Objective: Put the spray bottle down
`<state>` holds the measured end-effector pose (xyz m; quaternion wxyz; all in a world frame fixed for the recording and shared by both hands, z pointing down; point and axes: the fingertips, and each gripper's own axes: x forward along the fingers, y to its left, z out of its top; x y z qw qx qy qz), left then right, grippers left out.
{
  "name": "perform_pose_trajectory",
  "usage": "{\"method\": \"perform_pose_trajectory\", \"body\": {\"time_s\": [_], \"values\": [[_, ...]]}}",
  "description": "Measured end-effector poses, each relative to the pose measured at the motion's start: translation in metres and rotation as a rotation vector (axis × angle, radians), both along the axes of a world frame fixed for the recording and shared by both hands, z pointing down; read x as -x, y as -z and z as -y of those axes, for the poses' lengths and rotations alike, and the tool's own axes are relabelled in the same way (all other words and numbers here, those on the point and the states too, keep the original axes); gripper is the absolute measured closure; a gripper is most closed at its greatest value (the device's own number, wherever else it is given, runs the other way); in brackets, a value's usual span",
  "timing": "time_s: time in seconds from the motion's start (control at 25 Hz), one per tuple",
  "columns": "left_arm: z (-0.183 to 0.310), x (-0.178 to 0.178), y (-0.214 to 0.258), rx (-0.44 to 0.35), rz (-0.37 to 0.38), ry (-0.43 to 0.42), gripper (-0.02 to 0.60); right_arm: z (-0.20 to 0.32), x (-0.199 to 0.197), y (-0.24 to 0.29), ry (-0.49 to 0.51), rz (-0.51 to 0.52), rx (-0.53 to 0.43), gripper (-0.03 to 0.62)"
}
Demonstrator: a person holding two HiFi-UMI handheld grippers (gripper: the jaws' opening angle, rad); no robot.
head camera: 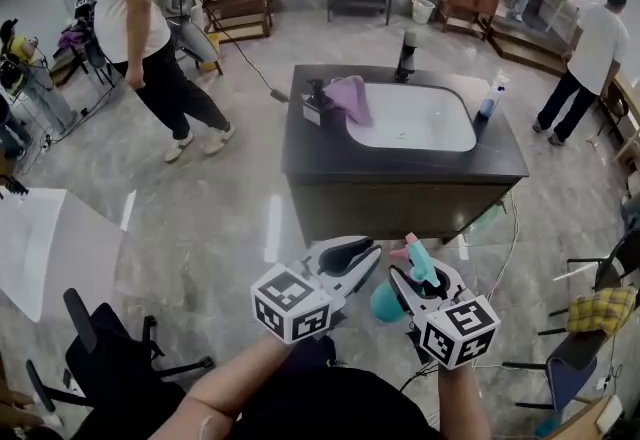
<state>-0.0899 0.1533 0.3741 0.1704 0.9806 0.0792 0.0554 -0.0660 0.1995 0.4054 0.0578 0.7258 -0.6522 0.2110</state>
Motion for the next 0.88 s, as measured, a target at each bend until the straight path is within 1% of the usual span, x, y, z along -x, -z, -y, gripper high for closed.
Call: {"method": "perform_pose_trajectory", "body": {"time_s": [0.28,0.6,0.88], "values": [[0.031,-0.020,-0.002,0.014,0.010,-0.030,0.519,0.031,-0.018,0.000,-0.017,0.005,0.014,0.433],[0.067,-0.033,-0.005,0.027,0.013,-0.052,0.520,0.070,-0.030,-0.001,-0.025,-0.001,0.028,0.433],[0.097,-0.040,-0.008,0.006,0.021,-0.077,0.520,0.102,-0.039,-0.002,-0.035,-0.002,0.034,0.433]]}}
